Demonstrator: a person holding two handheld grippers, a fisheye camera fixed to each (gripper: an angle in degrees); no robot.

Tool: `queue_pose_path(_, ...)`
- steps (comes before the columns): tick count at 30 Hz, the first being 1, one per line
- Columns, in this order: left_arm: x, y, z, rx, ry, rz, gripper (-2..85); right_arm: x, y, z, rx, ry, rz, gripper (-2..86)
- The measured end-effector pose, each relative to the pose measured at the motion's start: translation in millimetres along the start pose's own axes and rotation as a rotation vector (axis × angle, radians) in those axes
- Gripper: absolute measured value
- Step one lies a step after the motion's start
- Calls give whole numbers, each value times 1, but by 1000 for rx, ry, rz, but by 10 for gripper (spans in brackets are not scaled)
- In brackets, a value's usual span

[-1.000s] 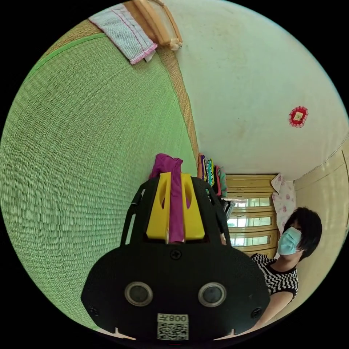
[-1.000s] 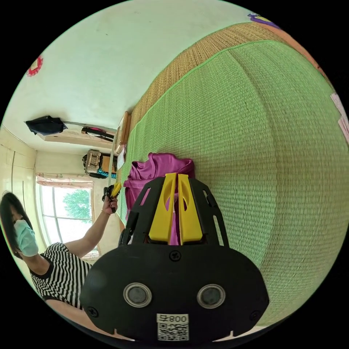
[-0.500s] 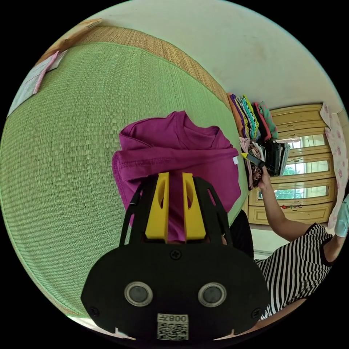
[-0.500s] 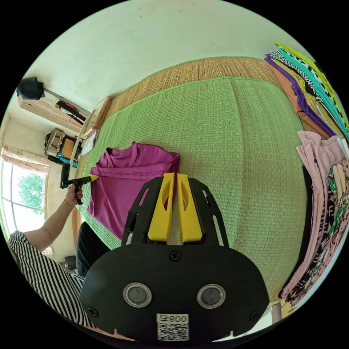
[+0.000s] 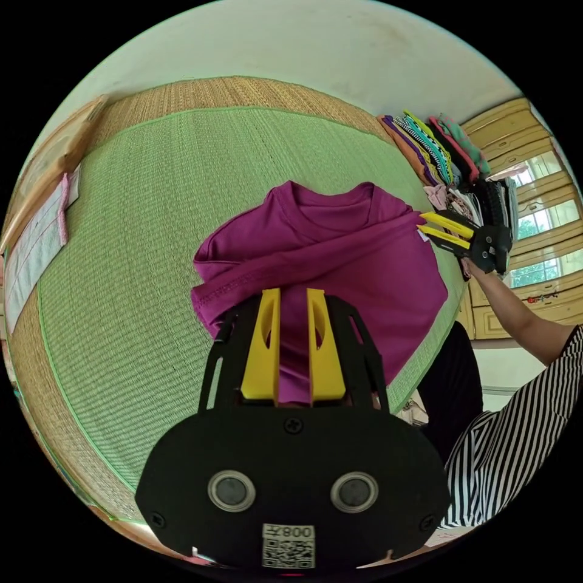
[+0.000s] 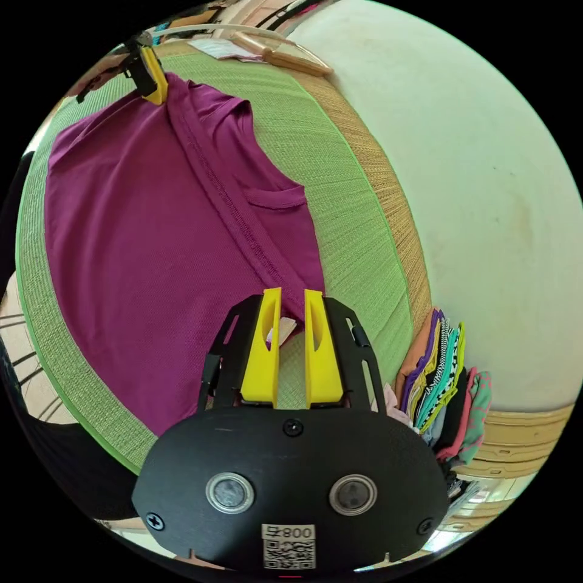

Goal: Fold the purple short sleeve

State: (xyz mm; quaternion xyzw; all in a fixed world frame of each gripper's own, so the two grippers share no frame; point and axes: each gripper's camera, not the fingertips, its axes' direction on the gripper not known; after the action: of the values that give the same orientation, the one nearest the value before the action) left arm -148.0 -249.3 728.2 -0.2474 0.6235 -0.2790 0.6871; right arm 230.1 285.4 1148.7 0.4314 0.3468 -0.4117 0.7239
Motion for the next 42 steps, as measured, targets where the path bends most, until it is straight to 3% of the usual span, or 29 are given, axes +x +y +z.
queue_pose_path(4,8,-1,17,-23,-55,17,56,-11,-2,16,-21,-96,-36,79)
queue_pose_path(18,6,-2,25,25,-129,-16,6,10,-3,37,2,-44,29,16)
queue_pose_path(30,8,22,0,172,-46,-33,15,105,16,32,28,-271,268,5)
queue_pose_path(36,1,35,16,88,-96,-54,12,102,31,24,28,-310,255,-1)
queue_pose_path(42,-34,30,1,128,-2,-157,23,147,46,43,-9,-482,376,10)
